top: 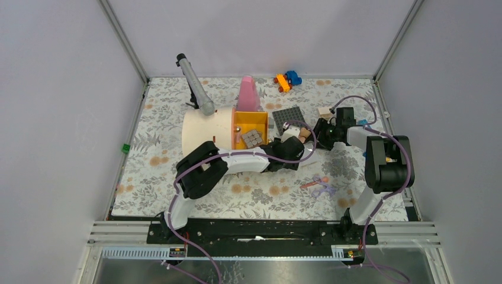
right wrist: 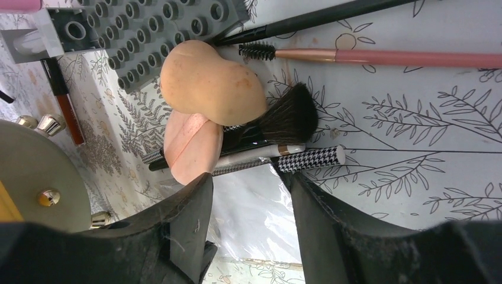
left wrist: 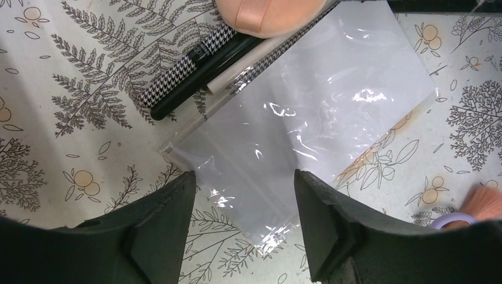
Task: Organize the makeup
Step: Pick up the makeup tool from the center of the board.
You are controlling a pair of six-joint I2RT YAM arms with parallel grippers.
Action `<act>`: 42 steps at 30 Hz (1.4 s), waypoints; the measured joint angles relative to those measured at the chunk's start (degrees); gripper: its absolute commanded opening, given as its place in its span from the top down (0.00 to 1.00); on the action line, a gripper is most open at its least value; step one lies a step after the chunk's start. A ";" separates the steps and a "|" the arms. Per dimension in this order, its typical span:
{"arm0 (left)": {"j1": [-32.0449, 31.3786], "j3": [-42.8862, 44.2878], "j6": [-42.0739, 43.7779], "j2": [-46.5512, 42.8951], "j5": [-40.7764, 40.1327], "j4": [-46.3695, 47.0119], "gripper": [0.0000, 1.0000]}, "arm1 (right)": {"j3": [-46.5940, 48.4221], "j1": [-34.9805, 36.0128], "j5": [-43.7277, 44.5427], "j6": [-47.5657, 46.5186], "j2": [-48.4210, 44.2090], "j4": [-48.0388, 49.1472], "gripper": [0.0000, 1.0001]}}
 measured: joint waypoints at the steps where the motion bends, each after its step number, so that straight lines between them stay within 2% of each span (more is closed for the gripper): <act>1: 0.00 0.00 0.04 0.00 0.00 0.00 0.37 | -0.09 -0.11 -0.28 -0.02 0.09 0.15 0.43; 8: 0.13 0.83 0.37 0.52 -0.28 -0.59 0.37 | -1.66 -0.63 -1.22 -0.09 -0.17 2.43 0.53; 14: 0.13 1.66 0.63 0.98 -0.68 -1.55 0.37 | -4.28 -1.07 -1.53 -0.13 -1.27 5.66 0.54; 21: 0.17 1.99 1.29 1.22 -1.33 -2.01 0.37 | -6.08 -1.18 -2.86 0.02 -2.27 7.85 0.49; 32: 0.76 2.23 1.92 1.55 -1.25 -1.49 0.37 | -9.70 -1.36 -7.96 0.48 -4.59 7.48 0.48; 35: 0.94 2.25 2.05 1.57 -1.05 -1.31 0.37 | -10.43 -1.44 -7.93 0.70 -5.46 7.08 0.44; 39: 1.25 2.29 2.16 1.64 -1.05 -0.92 0.37 | -11.54 -1.49 -7.98 1.29 -7.10 6.58 0.34; 42: 1.53 2.27 2.16 1.68 -0.94 -0.33 0.37 | -12.55 -1.49 -8.63 2.01 -8.28 6.71 0.31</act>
